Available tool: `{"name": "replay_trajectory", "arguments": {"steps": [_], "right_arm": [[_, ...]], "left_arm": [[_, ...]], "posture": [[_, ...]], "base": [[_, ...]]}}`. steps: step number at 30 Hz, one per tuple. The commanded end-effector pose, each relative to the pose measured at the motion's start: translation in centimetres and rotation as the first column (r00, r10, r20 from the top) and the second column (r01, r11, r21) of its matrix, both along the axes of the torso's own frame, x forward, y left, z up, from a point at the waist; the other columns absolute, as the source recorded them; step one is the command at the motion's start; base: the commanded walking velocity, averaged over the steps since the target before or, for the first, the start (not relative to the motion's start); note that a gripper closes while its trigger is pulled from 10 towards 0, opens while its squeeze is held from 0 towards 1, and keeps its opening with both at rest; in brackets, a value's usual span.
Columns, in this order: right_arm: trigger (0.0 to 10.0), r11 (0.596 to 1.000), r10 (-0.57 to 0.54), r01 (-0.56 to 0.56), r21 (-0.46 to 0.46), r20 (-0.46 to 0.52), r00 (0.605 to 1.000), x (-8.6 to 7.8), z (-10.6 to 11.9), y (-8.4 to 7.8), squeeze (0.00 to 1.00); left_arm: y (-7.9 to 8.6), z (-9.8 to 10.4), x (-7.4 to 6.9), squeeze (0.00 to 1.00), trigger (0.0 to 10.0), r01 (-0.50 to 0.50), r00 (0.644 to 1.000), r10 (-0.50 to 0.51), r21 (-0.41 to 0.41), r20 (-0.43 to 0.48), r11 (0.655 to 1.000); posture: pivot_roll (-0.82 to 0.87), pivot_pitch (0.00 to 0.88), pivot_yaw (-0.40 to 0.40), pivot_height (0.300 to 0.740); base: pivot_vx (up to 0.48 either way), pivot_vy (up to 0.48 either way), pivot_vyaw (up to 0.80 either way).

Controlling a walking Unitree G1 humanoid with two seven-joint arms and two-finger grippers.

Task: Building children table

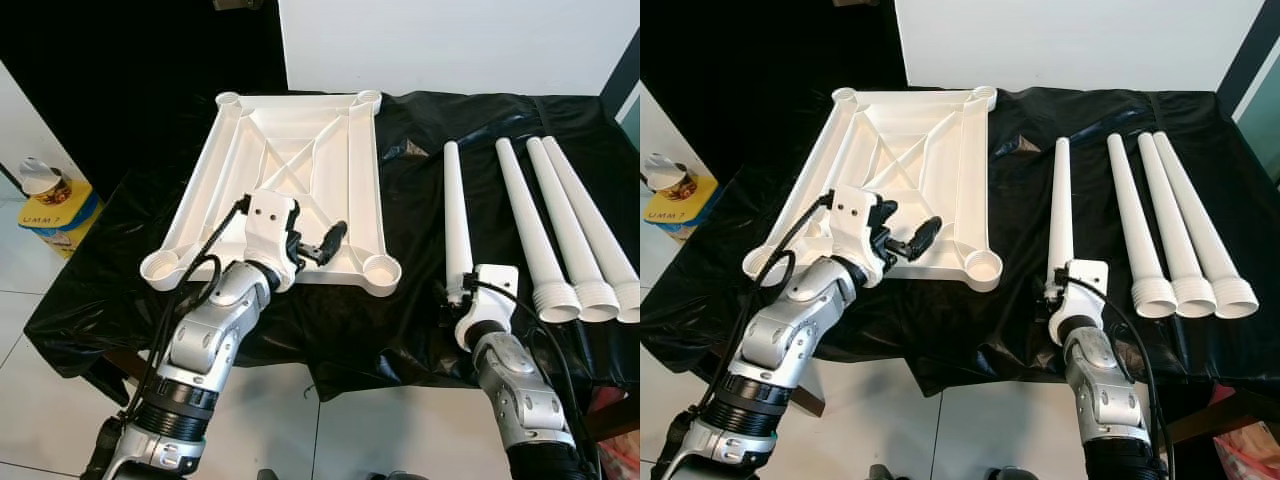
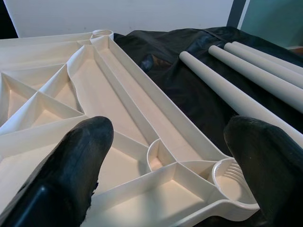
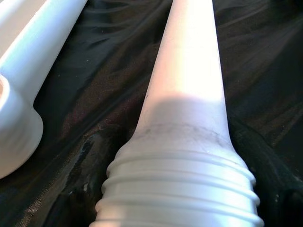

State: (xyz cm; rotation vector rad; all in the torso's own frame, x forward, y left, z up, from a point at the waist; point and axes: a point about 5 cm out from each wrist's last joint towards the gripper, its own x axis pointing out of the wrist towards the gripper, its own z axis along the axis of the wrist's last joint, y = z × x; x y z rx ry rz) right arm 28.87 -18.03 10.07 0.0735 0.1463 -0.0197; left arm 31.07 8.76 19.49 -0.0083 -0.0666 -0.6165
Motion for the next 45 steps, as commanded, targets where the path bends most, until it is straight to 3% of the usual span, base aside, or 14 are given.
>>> {"name": "replay_trajectory", "arguments": {"steps": [1, 6, 9, 10, 13, 14, 17, 20, 21, 24, 28, 30, 34, 45], "right_arm": [[10.0, 1.0, -0.006, 0.006, 0.014, 0.009, 1.0, -0.2, -0.4, -0.1, 0.0], [10.0, 0.999, 0.032, -0.026, -0.043, 0.136, 0.99, -0.2, 1.1, 0.3, 0.0], [10.0, 0.997, 0.063, -0.054, -0.052, 0.195, 0.979, -0.3, 1.9, 0.7, 0.0], [10.0, 0.996, 0.088, -0.078, -0.053, 0.23, 0.969, -0.4, 2.4, 1.0, 0.0], [10.0, 0.994, 0.105, -0.094, -0.054, 0.251, 0.962, -0.5, 2.7, 1.2, 0.0], [10.0, 0.987, 0.163, -0.157, -0.047, 0.29, 0.943, -0.6, 3.2, 1.8, 0.0], [10.0, 0.983, 0.183, -0.178, -0.045, 0.302, 0.936, -0.7, 3.3, 2.0, 0.0], [10.0, 0.965, 0.26, -0.249, -0.075, 0.349, 0.9, -0.9, 3.9, 2.8, 0.0], [10.0, 0.953, 0.302, -0.288, -0.093, 0.365, 0.881, -1.1, 4.0, 3.3, 0.0], [10.0, 0.925, 0.378, -0.362, -0.115, 0.381, 0.844, -1.5, 4.1, 4.1, 0.0], [10.0, 0.903, 0.426, -0.409, -0.131, 0.388, 0.817, -1.7, 4.2, 4.6, 0.0], [10.0, 0.894, 0.445, -0.428, -0.136, 0.39, 0.806, -1.8, 4.2, 4.8, 0.0], [10.0, 0.86, 0.502, -0.487, -0.149, 0.411, 0.761, -2.1, 4.6, 5.5, 0.0], [10.0, 0.793, 0.603, -0.578, -0.192, 0.386, 0.698, -3.1, 4.0, 6.8, 0.0]], "left_arm": [[-0.5, -0.2, -0.5, 0.0, 10.0, 0.126, 0.992, -0.126, 0.014, -0.017, 0.992], [-0.9, -0.4, -0.5, 0.0, 10.0, 0.166, 0.985, -0.166, -0.014, -0.046, 0.986], [-1.3, -0.5, -0.4, 0.0, 10.0, 0.211, 0.973, -0.217, -0.08, -0.084, 0.974], [-1.7, -0.4, -0.4, 1.0, 10.0, 0.256, 0.959, -0.269, -0.13, -0.091, 0.958], [-1.9, -0.2, -0.5, 1.0, 10.0, 0.287, 0.949, -0.303, -0.162, -0.091, 0.944], [-2.4, 0.5, -0.6, 1.0, 10.0, 0.338, 0.925, -0.369, -0.249, -0.09, 0.908], [-2.5, 0.7, -0.6, 1.0, 10.0, 0.35, 0.918, -0.387, -0.277, -0.089, 0.895], [-2.9, 1.3, -0.5, 1.0, 10.0, 0.402, 0.881, -0.463, -0.36, -0.1, 0.842], [-3.0, 1.6, -0.2, 0.0, 10.0, 0.412, 0.862, -0.493, -0.409, -0.114, 0.814], [-2.9, 2.0, 0.2, 0.0, 10.0, 0.419, 0.824, -0.551, -0.513, -0.13, 0.749], [-2.6, 2.2, 0.7, 0.0, 10.0, 0.417, 0.807, -0.575, -0.563, -0.132, 0.714], [-2.4, 2.2, 0.9, 0.0, 10.0, 0.413, 0.804, -0.578, -0.571, -0.137, 0.71], [-2.0, 1.6, 2.0, 0.0, 10.0, 0.365, 0.826, -0.53, -0.533, -0.194, 0.763], [-1.6, 2.4, 3.3, 0.0, 10.0, 0.329, 0.832, -0.512, -0.554, -0.212, 0.765]], "posture": [[-0.11, 0.105, 0.032, 0.74], [-0.11, 0.106, 0.032, 0.74], [-0.11, 0.104, 0.03, 0.74], [-0.11, 0.103, 0.029, 0.74], [-0.11, 0.103, 0.029, 0.74], [-0.11, 0.1, 0.031, 0.74], [-0.11, 0.1, 0.031, 0.74], [-0.11, 0.093, 0.033, 0.74], [-0.11, 0.091, 0.033, 0.74], [-0.11, 0.091, 0.031, 0.74], [-0.12, 0.088, 0.035, 0.74], [-0.12, 0.088, 0.035, 0.74], [-0.12, 0.082, 0.04, 0.74], [-0.12, 0.084, 0.043, 0.74]], "base": [[0.0, 0.0, 0.0], [0.0, 0.0, 0.0], [0.0, 0.0, 0.0], [0.0, 0.0, 0.0], [0.0, 0.0, 0.0], [0.0, 0.0, 0.0], [0.0, 0.0, 0.0], [0.0, 0.0, 0.0], [0.0, 0.0, 0.0], [0.0, 0.0, 0.0], [0.0, 0.0, 0.0], [0.0, 0.0, 0.0], [0.0, 0.0, 0.0], [0.0, 0.0, 0.0]]}}
